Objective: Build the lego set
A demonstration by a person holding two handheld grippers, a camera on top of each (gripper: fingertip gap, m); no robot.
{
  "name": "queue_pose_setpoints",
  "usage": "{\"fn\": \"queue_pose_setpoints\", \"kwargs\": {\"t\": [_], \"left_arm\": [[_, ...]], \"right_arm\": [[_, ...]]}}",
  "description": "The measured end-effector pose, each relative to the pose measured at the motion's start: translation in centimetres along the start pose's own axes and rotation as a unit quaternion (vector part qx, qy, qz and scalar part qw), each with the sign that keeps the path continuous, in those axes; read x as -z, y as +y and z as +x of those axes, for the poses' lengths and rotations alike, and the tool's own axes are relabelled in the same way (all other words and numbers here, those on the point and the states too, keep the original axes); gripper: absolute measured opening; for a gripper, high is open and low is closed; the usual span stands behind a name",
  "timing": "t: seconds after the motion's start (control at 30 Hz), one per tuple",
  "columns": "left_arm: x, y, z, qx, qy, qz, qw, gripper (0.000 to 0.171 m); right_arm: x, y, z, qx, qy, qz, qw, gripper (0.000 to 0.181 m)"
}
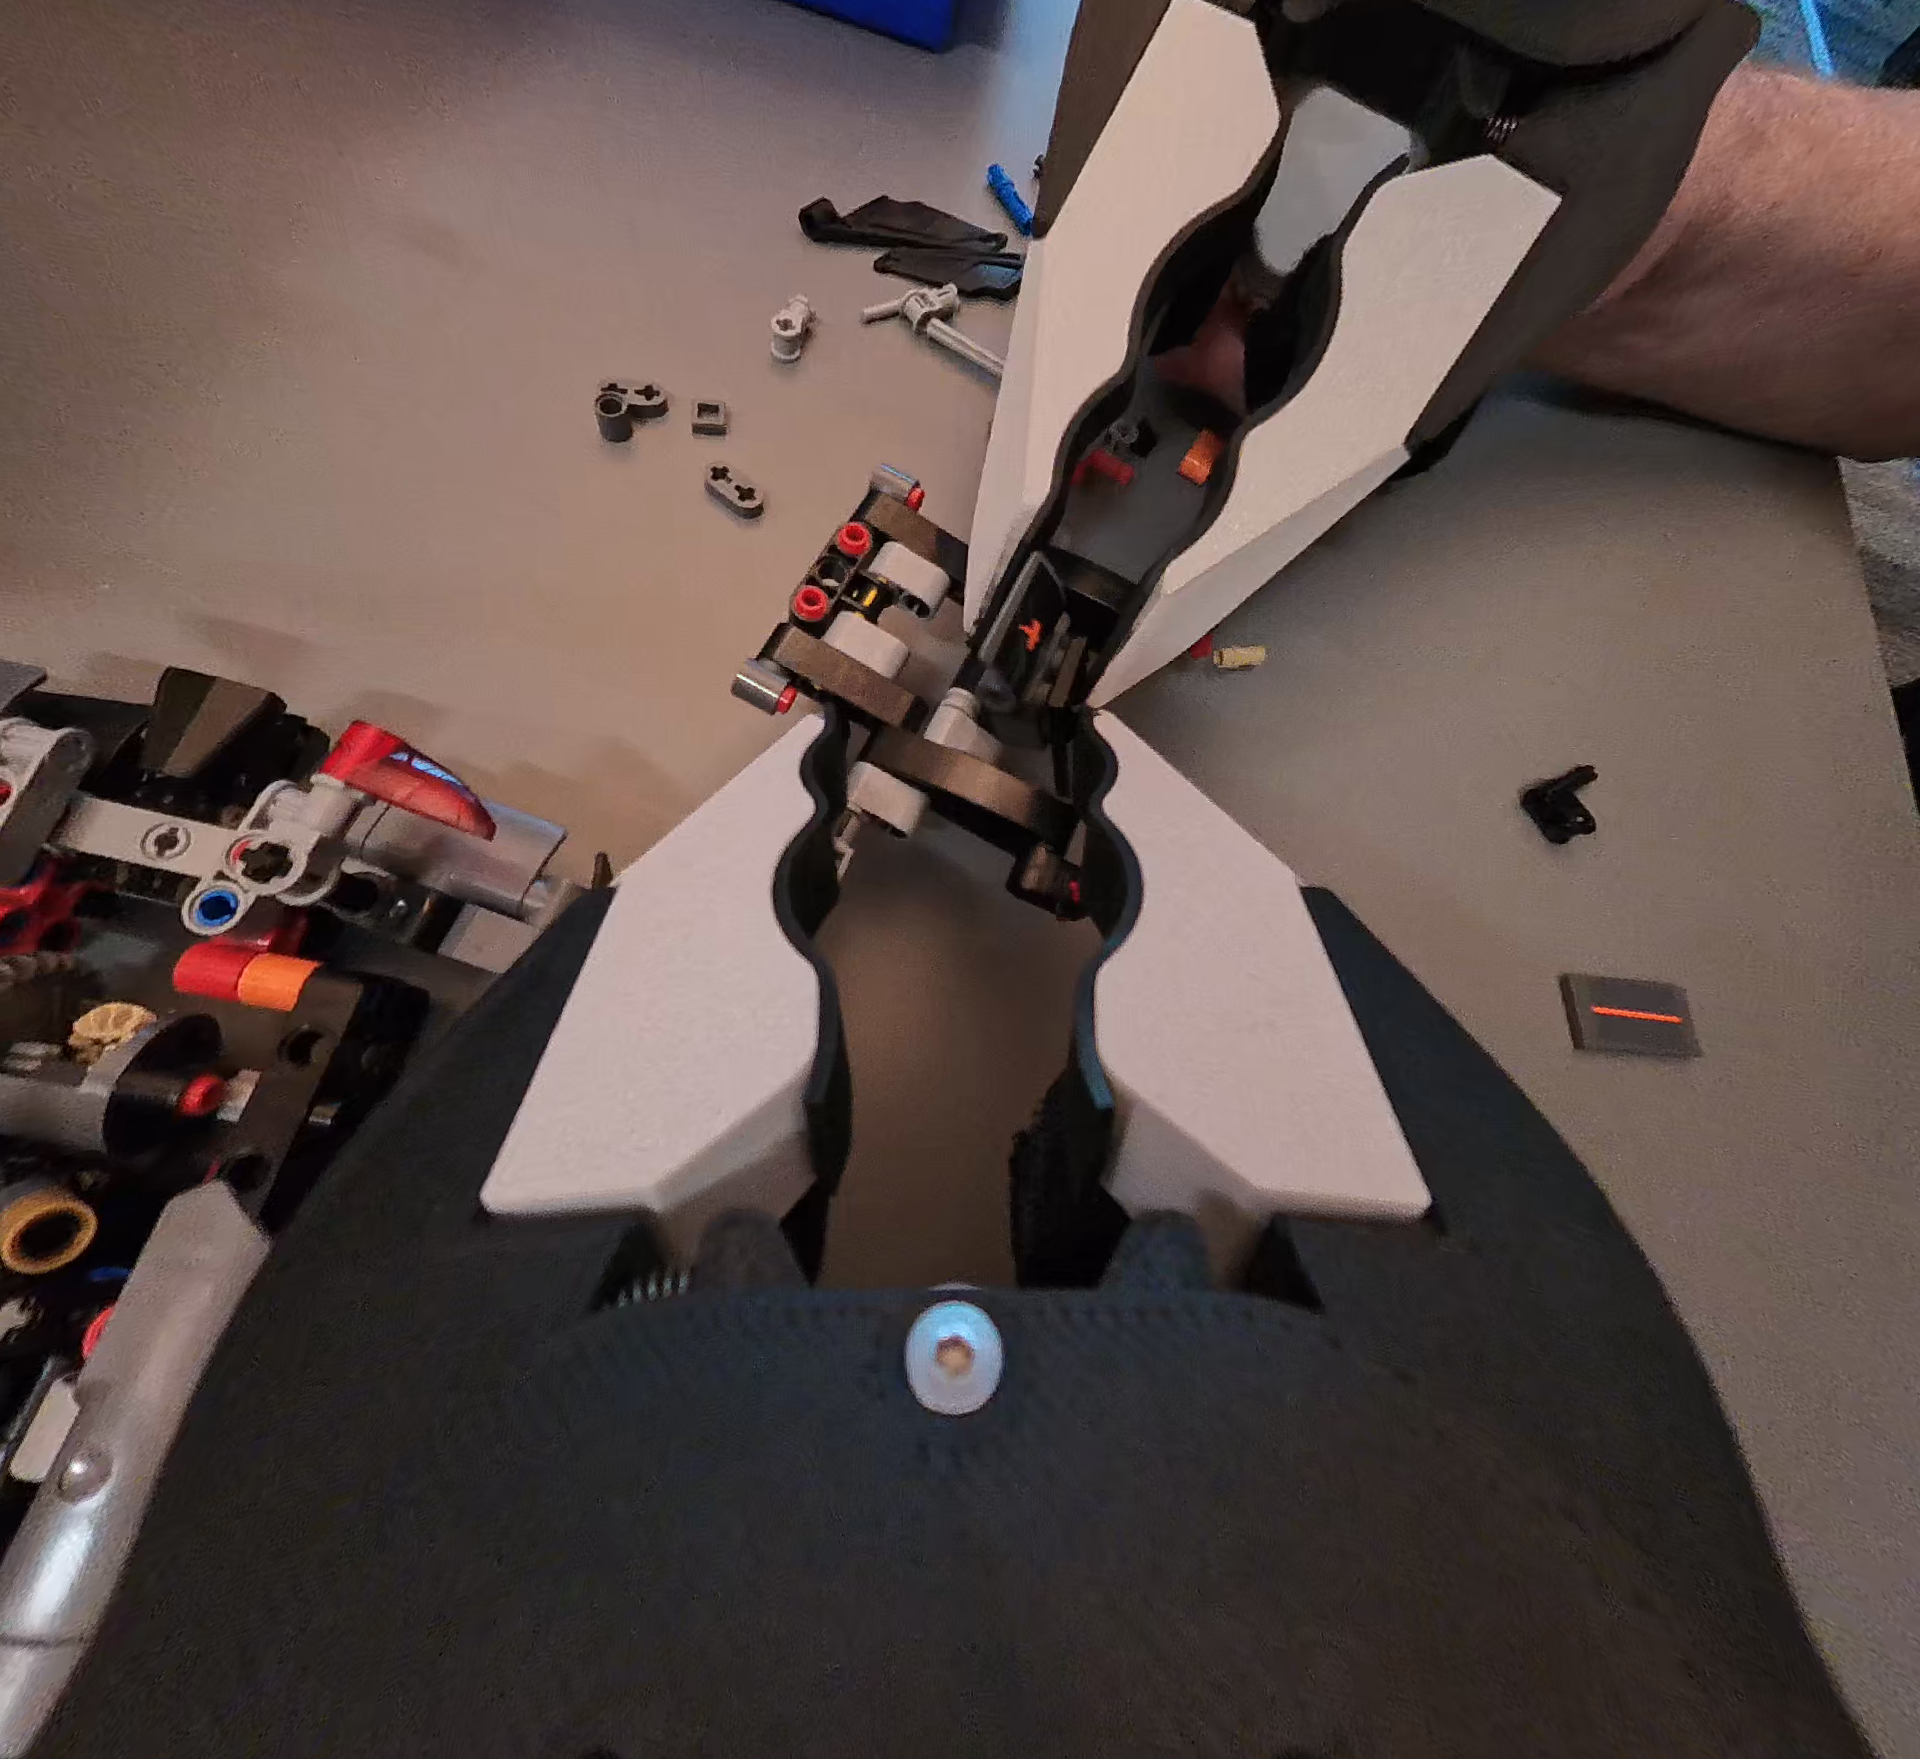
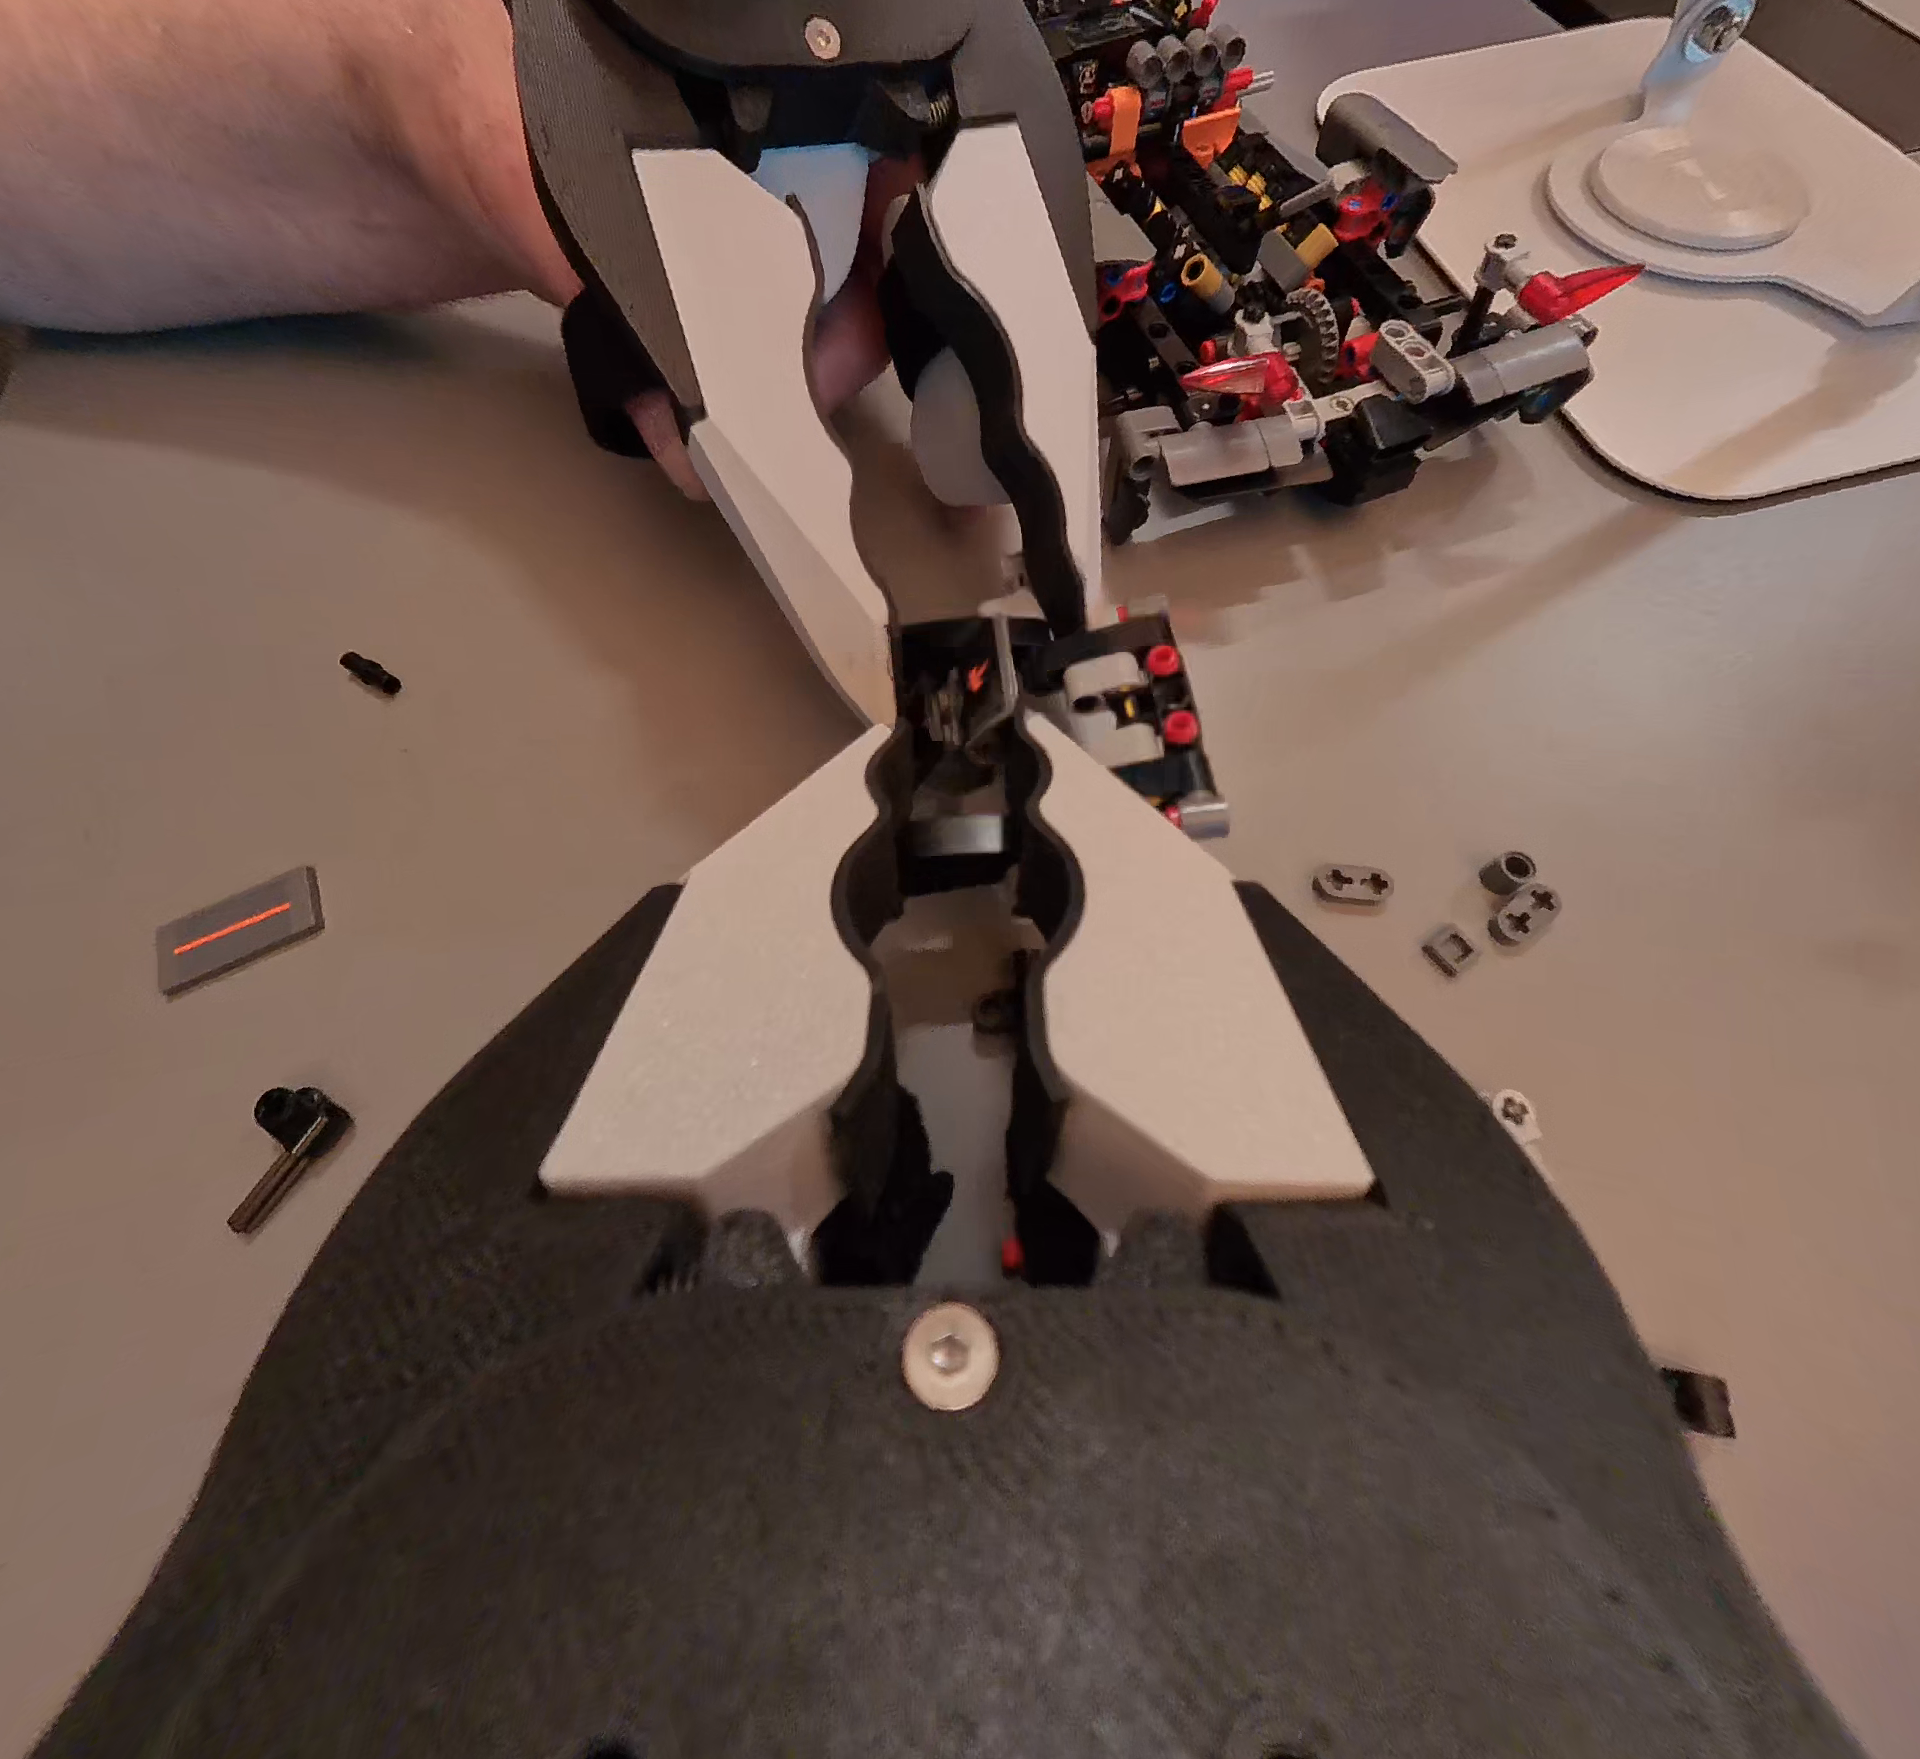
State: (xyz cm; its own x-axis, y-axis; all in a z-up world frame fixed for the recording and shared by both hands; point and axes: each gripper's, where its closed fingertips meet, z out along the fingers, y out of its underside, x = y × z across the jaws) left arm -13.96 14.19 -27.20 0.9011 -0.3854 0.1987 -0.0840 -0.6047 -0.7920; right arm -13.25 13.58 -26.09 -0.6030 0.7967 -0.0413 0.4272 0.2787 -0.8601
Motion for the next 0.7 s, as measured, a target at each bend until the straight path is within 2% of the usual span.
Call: {"fn": "queue_pose_setpoints", "kwargs": {"t": [0.2, 0.7], "left_arm": [[-0.26, 0.23, -0.22, -0.025, -0.02, -0.014, 0.999, 0.038], [-0.79, 0.51, -0.31, -0.02, -0.019, -0.026, 0.999, 0.037]], "right_arm": [[-0.27, 0.48, 0.17, 0.004, 0.008, -0.017, 1.0, 0.015], [-0.33, 0.99, 0.33, -0.006, 0.009, -0.032, 0.999, 0.014]]}}
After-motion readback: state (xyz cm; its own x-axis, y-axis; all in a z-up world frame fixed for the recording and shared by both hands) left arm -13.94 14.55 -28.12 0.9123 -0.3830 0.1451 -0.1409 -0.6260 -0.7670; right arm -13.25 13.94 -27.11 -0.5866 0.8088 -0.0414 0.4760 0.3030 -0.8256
